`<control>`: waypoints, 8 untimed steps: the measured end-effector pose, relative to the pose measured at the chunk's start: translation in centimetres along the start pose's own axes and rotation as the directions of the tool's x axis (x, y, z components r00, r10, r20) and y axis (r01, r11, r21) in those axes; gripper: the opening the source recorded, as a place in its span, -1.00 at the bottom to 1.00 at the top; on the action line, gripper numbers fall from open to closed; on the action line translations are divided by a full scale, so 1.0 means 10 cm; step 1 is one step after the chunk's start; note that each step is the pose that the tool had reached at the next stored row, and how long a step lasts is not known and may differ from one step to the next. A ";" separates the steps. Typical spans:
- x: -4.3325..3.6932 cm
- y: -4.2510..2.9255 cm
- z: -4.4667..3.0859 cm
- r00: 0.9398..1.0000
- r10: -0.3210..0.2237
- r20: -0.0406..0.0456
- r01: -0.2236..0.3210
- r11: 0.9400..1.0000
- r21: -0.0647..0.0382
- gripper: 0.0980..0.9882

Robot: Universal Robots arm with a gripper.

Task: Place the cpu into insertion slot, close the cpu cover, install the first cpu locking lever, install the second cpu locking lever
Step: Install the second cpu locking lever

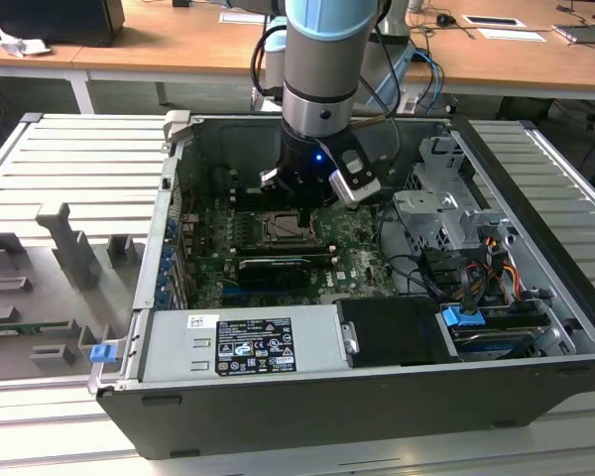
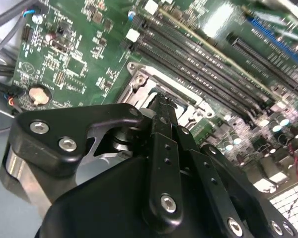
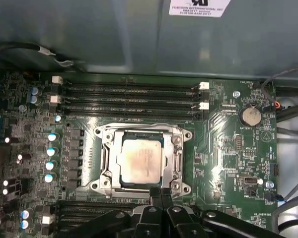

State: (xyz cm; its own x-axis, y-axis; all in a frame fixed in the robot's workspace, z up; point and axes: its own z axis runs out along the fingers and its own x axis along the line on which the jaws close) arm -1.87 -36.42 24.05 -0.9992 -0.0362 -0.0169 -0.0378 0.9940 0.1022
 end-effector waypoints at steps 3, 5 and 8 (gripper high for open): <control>0.010 -0.034 -0.002 1.000 0.000 0.000 0.000 1.000 -0.001 -0.98; 0.039 -0.049 -0.004 1.000 0.000 0.000 0.000 1.000 -0.004 -0.98; 0.110 -0.100 -0.008 1.000 0.000 0.000 0.000 1.000 -0.008 -0.98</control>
State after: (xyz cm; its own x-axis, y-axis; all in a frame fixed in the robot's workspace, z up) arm -2.94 -37.46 24.01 -0.9992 -0.0362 -0.0172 -0.0379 0.9932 0.1103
